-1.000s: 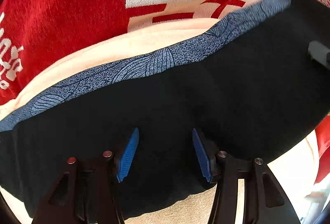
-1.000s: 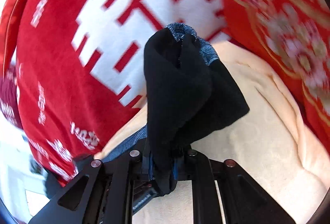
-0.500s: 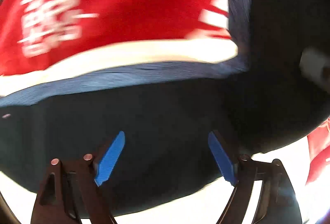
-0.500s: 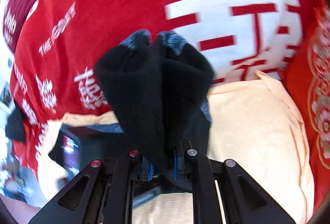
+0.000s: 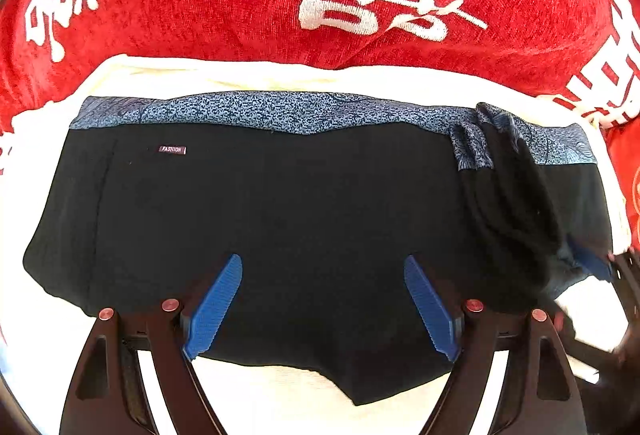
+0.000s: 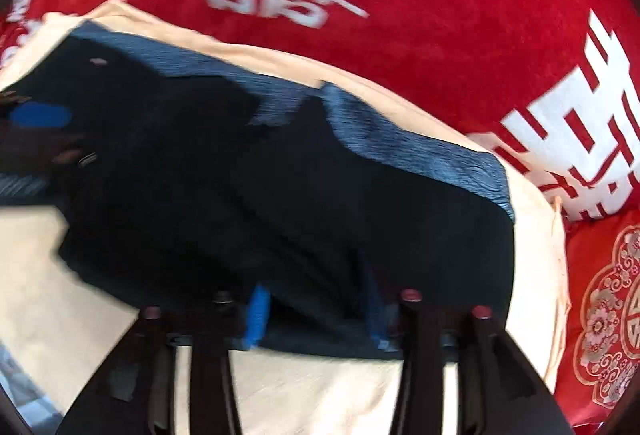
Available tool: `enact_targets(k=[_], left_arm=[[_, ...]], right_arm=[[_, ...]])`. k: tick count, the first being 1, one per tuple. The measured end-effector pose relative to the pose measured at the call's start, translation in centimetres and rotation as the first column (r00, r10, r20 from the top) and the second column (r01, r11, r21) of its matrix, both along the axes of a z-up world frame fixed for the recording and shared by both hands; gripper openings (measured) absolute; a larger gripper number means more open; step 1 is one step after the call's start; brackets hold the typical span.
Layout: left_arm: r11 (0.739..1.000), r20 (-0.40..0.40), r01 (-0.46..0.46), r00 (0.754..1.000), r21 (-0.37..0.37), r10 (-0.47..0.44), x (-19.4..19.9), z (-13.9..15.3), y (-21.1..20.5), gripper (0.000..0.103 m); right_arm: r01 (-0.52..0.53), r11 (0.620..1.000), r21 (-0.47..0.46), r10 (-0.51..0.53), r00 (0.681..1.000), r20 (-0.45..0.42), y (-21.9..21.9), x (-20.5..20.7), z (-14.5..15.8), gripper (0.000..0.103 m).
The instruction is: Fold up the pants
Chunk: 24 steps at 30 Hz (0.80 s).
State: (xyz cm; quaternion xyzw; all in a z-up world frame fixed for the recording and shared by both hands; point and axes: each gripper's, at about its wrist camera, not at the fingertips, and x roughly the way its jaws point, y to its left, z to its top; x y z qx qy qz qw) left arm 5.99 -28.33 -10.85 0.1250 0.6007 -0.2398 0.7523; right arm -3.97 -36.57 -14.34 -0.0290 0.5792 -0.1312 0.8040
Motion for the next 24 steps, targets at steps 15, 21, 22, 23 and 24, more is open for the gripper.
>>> enact_targets(k=[15,21,22,23,24], left_arm=[[0.913,-0.222,0.245,0.919,-0.327,-0.326,-3.0,3.0,-9.8,0.084],[0.92,-0.321,0.229,0.887,-0.317,-0.331,-2.0,0.0,-11.4,0.023],[0.916,-0.343,0.229,0.875,-0.331,-0.342,-2.1,-0.1,-11.5,0.009],[0.913,-0.355,0.217,0.87,-0.345,-0.341,-2.1,0.2,-11.4,0.005],[0.906,-0.361,0.198,0.869,-0.373,-0.339,-2.0,0.6,-11.2,0.005]], right_arm=[[0.335,0.822,0.461,-0.402,0.914,0.051,-9.6,-7.7,4.2,0.054],[0.359,0.759,0.543,-0.437,0.899,0.016,-11.8,-9.0,3.1,0.039],[0.36,0.756,0.547,-0.438,0.899,0.013,-12.1,-9.0,2.9,0.037],[0.36,0.752,0.552,-0.438,0.899,0.01,-12.3,-9.1,2.9,0.036],[0.359,0.751,0.554,-0.437,0.899,0.009,-12.6,-9.2,2.9,0.036]])
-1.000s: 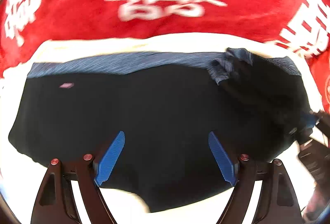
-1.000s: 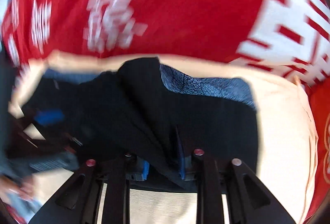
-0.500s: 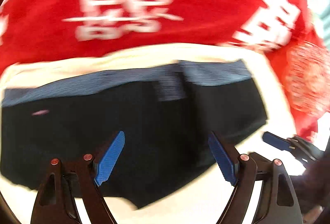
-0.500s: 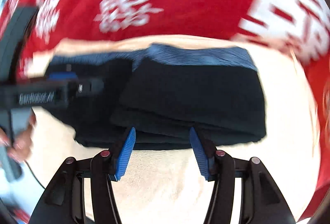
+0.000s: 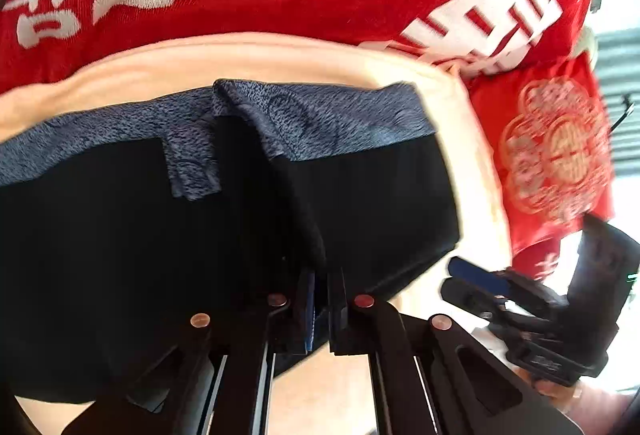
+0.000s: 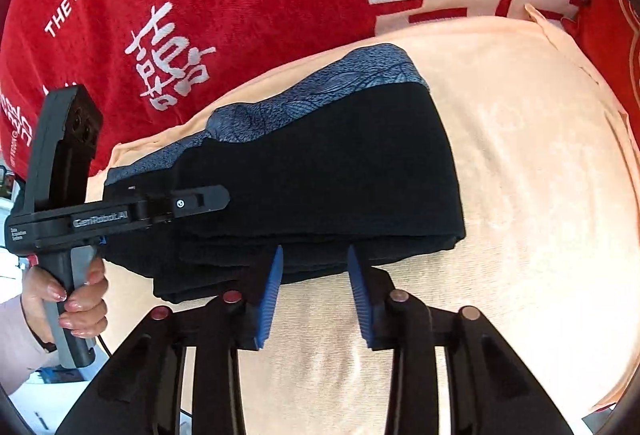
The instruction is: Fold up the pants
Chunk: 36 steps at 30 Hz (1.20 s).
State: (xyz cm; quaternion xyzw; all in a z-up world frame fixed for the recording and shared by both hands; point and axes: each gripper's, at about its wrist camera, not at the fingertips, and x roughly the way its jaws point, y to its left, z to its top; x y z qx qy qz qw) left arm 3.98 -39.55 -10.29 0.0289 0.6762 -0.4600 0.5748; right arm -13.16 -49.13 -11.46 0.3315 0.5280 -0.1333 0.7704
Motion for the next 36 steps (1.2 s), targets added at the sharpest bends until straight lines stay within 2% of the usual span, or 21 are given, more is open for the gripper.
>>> enact_targets(k=[2,4,6,11,15,18,21,22,23,24,25,26,30,33,36], left_arm=[[0.998,-0.011,-0.022,1.0,-0.057,0.021,0.2,1.5,0.8,0.005],[0.998,0.02,-0.026,0.999,-0.066,0.027,0.3,2.7,1.9,0.005],[0.999,0.04,-0.016,0.999,-0.046,0.018,0.3,2.8,2.6,0.005],[0.998,0.072,0.009,0.997,0.056,-0.013,-1.5,-0.5,3.2,0.005],[0.998,0.066,-0.038,0.997,0.045,0.035,-2.2,-2.0,3.9,0.005],[0.996,0.069,-0.073,0.995,0.044,0.069,-2.2,-1.6,4.1,0.006],[0.996,0.135,-0.066,0.989,0.065,0.057,-2.5,-0.4,3.7,0.007],[0.995,0.16,-0.066,0.986,0.08,0.053,-2.7,0.1,3.5,0.009],[0.994,0.168,-0.07,0.984,0.087,0.055,-2.6,0.5,3.5,0.021],[0.993,0.174,-0.08,0.983,0.09,0.063,-2.6,0.8,3.5,0.04],[0.991,0.186,-0.101,0.979,0.087,0.083,-2.5,1.4,3.8,0.05],[0.989,0.198,-0.117,0.975,0.085,0.099,-2.3,1.8,4.0,0.062],[0.981,0.243,-0.158,0.962,0.113,0.127,-1.9,3.0,4.5,0.062],[0.983,0.295,-0.141,0.95,0.113,0.102,-2.1,4.0,3.6,0.062],[0.989,0.322,-0.111,0.944,0.096,0.074,-2.5,4.2,1.0,0.062]], right_arm=[[-0.002,1.0,-0.002,0.002,1.0,0.001,-0.5,-0.2,0.2,0.035],[0.001,1.0,-0.001,-0.001,1.0,0.005,-1.0,-0.5,0.6,0.035],[0.003,1.0,0.002,-0.003,1.0,0.013,-1.4,-0.9,1.1,0.035],[-0.006,1.0,0.008,0.006,1.0,0.003,-1.8,-0.9,1.1,0.035],[-0.019,1.0,0.009,0.019,1.0,-0.004,-1.8,-0.4,0.5,0.035],[-0.033,0.999,0.003,0.033,0.999,-0.012,-2.1,0.2,-0.1,0.035],[-0.03,1.0,-0.009,0.03,1.0,0.004,-3.6,1.4,-0.1,0.035],[-0.026,1.0,-0.009,0.026,1.0,0.012,-4.1,1.9,0.0,0.035],[-0.022,1.0,-0.005,0.022,1.0,0.02,-4.6,2.3,-0.1,0.035],[-0.021,1.0,0.005,0.021,0.999,0.032,-5.2,3.0,-0.1,0.034],[-0.025,1.0,0.007,0.024,0.999,0.04,-5.6,3.5,-0.1,0.026],[-0.029,1.0,0.002,0.029,0.999,0.039,-6.0,4.0,-0.2,0.024],[-0.036,0.999,0.006,0.035,0.999,0.025,-7.4,5.6,-1.0,0.024],[-0.018,1.0,0.019,0.018,1.0,0.024,-8.2,6.2,-1.7,0.024],[0.001,0.999,0.035,-0.002,0.999,0.032,-8.6,6.8,-2.3,0.024]])
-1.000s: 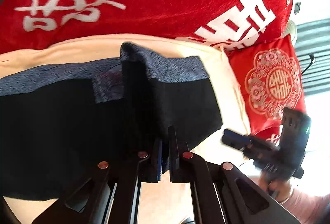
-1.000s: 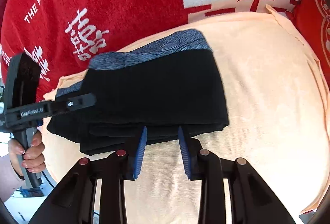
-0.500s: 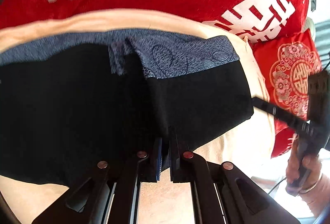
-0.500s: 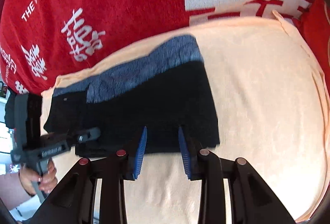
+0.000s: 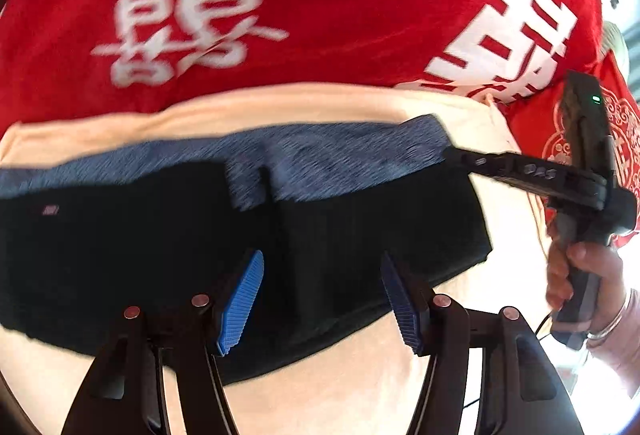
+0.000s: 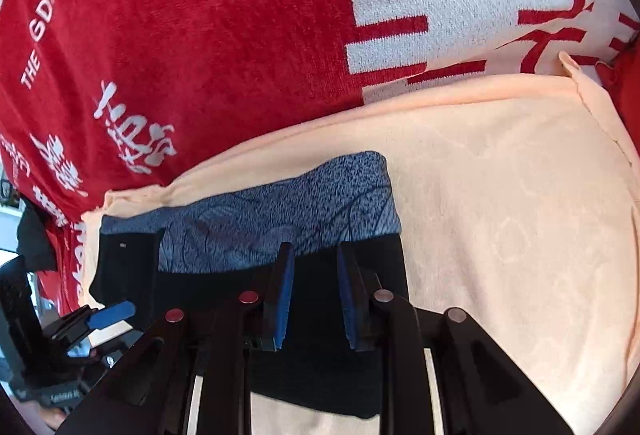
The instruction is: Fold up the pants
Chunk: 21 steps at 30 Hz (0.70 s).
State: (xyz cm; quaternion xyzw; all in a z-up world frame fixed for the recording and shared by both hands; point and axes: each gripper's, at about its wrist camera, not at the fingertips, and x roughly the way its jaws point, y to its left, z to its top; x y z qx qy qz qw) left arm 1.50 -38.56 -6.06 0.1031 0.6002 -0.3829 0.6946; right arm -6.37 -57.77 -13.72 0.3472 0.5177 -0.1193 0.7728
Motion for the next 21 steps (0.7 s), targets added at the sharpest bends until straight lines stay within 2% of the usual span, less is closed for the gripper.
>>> enact_targets(k=[4,7,9,11,15,21], left_arm=[[1.0,-0.008,0.001,1.0,-0.013,-0.001,-0.4,-1.4,-3.7,0.062],[0.998,0.004,-0.008,1.0,0.056,0.008,-0.6,-3.6,-4.4,0.062],[0.996,-0.021,-0.013,1.0,0.088,0.015,-0.6,-5.1,-3.9,0.062],[0.996,0.016,0.014,1.0,0.085,-0.015,-1.4,-4.9,-3.5,0.062],[0.989,0.045,0.036,0.998,0.144,-0.043,-2.3,-4.5,-3.6,0.062],[0.978,0.033,-0.078,0.997,0.195,0.073,-1.5,-3.2,-1.4,0.062]], right_arm=[[-0.007,0.997,0.082,0.011,0.999,-0.041,0.2,0.8,-2.3,0.024],[0.021,0.99,0.142,-0.018,1.0,-0.025,0.2,0.3,-3.5,0.024],[0.038,0.982,0.186,-0.037,0.999,-0.012,0.0,-0.2,-3.6,0.024],[0.006,0.976,0.217,-0.005,1.0,-0.009,0.5,-0.4,-3.6,0.024],[-0.085,0.979,0.187,0.091,0.996,-0.025,2.9,-0.8,-3.0,0.024],[-0.06,0.974,0.218,0.07,0.997,-0.039,4.3,-2.0,-2.4,0.025]])
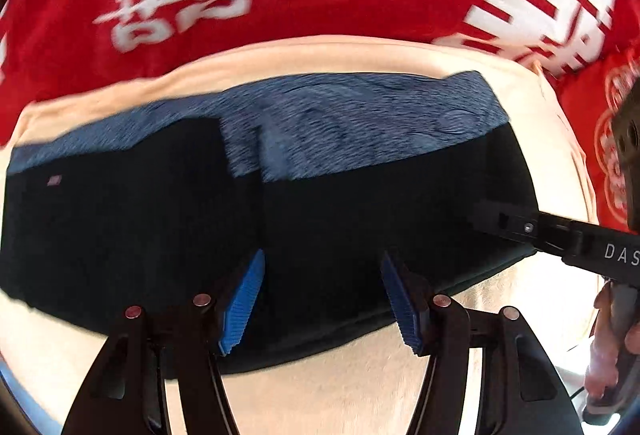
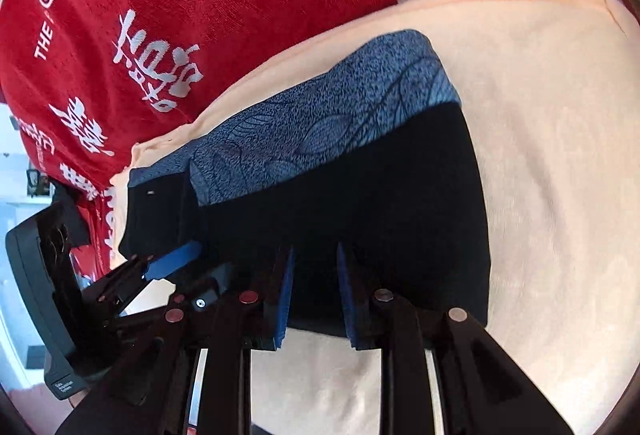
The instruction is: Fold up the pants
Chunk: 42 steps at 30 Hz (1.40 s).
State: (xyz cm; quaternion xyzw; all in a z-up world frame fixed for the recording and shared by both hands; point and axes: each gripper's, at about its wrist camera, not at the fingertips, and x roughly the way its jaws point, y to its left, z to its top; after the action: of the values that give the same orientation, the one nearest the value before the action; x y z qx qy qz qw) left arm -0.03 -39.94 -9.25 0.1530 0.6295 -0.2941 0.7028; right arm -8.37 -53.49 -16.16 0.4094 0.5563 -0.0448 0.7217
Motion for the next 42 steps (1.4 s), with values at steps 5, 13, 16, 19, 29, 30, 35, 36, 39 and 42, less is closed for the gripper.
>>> enact_targets(k=[5,13,16,19,29,30,35,36,39,42], left_arm=[[0.996,-0.004,-0.073,0.997,0.057,0.073,-0.3,0.3,2.8,0.062],[0.976,0.015,-0.173,0.985,0.131,0.172,-0.8,0.5,5.5,0.091],[0.968,0.015,-0.197,0.98,0.156,0.197,-1.2,0.1,5.7,0.091],[0.962,0.006,-0.209,0.977,0.176,0.211,-1.5,-0.4,6.4,0.091],[0.975,-0.035,-0.165,0.985,0.147,0.171,-1.7,-2.4,10.6,0.091],[0.976,-0.034,-0.162,0.985,0.147,0.168,-1.5,-2.6,11.3,0.091],[0.972,-0.035,-0.188,0.98,0.144,0.194,0.1,-2.8,16.2,0.091],[0.971,-0.036,-0.197,0.978,0.139,0.203,0.5,-2.8,17.1,0.091],[0.964,-0.057,-0.241,0.967,0.111,0.248,2.1,-2.6,20.2,0.091],[0.951,-0.07,-0.3,0.95,0.074,0.305,3.6,-2.4,23.2,0.091]], right_arm=[[-0.016,1.0,0.012,0.016,1.0,-0.014,-0.1,0.1,-0.2,0.025],[-0.101,0.994,-0.041,0.1,0.995,-0.02,1.8,1.1,0.8,0.056],[-0.145,0.987,-0.072,0.144,0.989,-0.02,2.9,1.4,1.2,0.067],[-0.181,0.977,-0.109,0.18,0.983,-0.023,3.7,1.4,1.5,0.07],[-0.152,0.963,-0.22,0.141,0.988,-0.065,5.8,1.2,2.2,0.072],[-0.135,0.963,-0.231,0.123,0.99,-0.066,6.2,1.3,2.4,0.072],[-0.095,0.96,-0.263,0.087,0.995,-0.041,9.6,2.2,3.2,0.073],[-0.105,0.959,-0.264,0.096,0.994,-0.045,10.5,2.8,3.2,0.073],[-0.14,0.961,-0.237,0.133,0.99,-0.045,13.2,4.7,3.1,0.073],[-0.216,0.946,-0.241,0.207,0.976,-0.064,16.1,6.6,2.7,0.073]])
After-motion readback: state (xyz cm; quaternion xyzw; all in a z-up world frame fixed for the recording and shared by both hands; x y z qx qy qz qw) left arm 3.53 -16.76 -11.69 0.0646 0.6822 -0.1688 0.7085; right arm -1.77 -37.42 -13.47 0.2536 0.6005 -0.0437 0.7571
